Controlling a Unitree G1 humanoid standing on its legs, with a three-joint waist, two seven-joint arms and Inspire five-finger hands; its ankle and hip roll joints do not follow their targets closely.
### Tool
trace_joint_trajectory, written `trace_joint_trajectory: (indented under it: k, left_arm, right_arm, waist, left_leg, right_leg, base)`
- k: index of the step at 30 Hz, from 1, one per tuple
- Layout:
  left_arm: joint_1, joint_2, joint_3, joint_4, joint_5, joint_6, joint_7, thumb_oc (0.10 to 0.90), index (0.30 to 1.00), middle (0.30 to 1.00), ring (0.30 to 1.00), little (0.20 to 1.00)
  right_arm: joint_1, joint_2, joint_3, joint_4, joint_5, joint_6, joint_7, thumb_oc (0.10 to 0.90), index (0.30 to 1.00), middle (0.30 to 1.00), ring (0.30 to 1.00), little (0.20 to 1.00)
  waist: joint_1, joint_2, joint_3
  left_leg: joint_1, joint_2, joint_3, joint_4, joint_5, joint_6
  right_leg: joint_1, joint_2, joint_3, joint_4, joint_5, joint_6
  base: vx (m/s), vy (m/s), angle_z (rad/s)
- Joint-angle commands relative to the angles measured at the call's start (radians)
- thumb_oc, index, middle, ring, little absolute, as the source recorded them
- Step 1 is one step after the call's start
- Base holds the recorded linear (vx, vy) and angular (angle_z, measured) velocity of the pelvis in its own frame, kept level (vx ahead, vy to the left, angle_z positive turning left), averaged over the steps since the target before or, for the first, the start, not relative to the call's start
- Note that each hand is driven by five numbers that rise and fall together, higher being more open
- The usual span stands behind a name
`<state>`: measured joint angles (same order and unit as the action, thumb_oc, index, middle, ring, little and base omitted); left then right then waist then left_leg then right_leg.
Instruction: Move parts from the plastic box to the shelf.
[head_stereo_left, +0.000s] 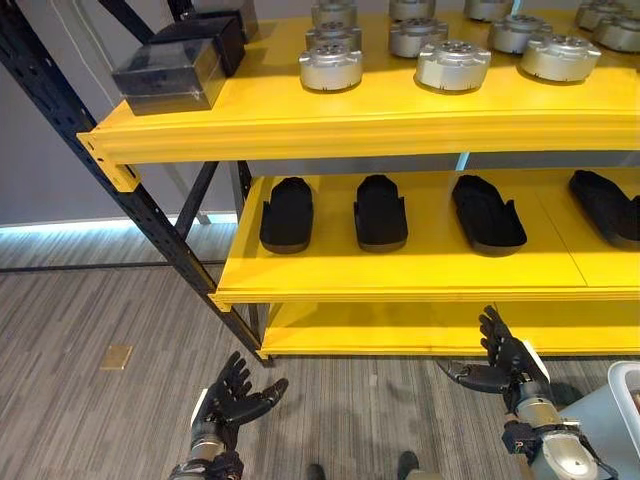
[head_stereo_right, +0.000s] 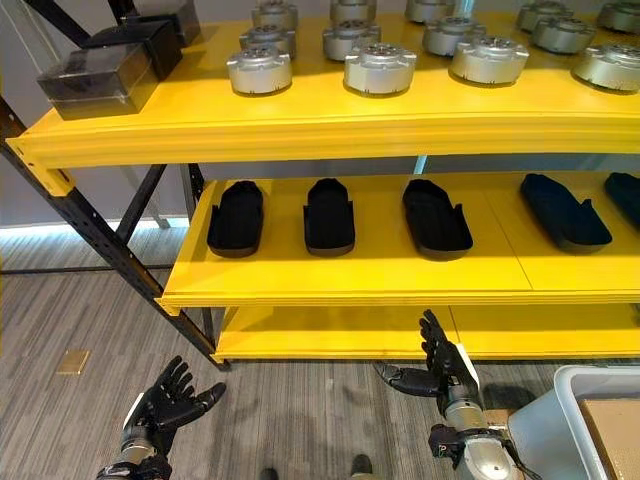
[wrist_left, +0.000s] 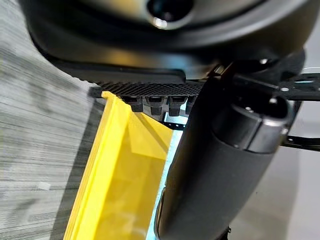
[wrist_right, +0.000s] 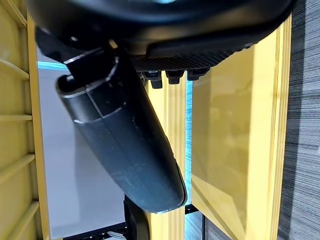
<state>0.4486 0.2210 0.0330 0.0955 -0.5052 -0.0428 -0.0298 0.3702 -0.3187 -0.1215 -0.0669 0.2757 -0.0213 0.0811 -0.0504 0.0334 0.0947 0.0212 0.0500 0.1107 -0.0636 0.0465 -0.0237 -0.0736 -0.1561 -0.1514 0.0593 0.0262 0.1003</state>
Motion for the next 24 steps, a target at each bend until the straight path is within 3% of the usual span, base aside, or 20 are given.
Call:
trace_joint_trajectory:
  k: [1,15,24]
  left_arm:
    - [-0.04,0.07,0.056,-0.079,0.013,-0.07,0.014,0.9,1.0,1.0,1.0,1.0]
    - [-0.104,0.096,0.029,-0.047,0.162,-0.084,0.044,0.9,1.0,1.0,1.0,1.0]
    - [-0.112,0.096,0.019,-0.022,0.176,-0.083,0.049,0.9,1.0,1.0,1.0,1.0]
  right_arm:
    - [-0.101,-0.024,-0.004,-0.046,0.003,-0.074,-0.011,0.9,1.0,1.0,1.0,1.0]
    - [-0.105,-0.006,0.07,0.049,0.022,-0.046,-0.001,0.9,1.0,1.0,1.0,1.0]
    - [-0.106,-0.004,0.084,0.082,0.013,-0.039,-0.004,0.9,1.0,1.0,1.0,1.0]
  waist:
    - [0.003,-0.045,-0.033]
    - [0.004,-0.06,-0.04]
    - [0.0,-0.059,-0.035]
  left_leg:
    - [-0.009,0.067,-0.039,0.009,-0.042,-0.024]
    - [0.008,0.076,-0.039,0.003,-0.046,-0.032]
    - [0.009,0.08,-0.035,0.005,-0.046,-0.035]
  right_leg:
    - [0.07,-0.071,0.013,-0.039,-0.044,0.069]
    - [0.091,-0.07,0.008,-0.051,-0.053,0.067]
    - [0.089,-0.071,0.01,-0.051,-0.053,0.068]
  base:
    - [0.02,0.008,-0.05]
    - [0.01,0.001,-0.01]
    - [0.0,0.0,0.0]
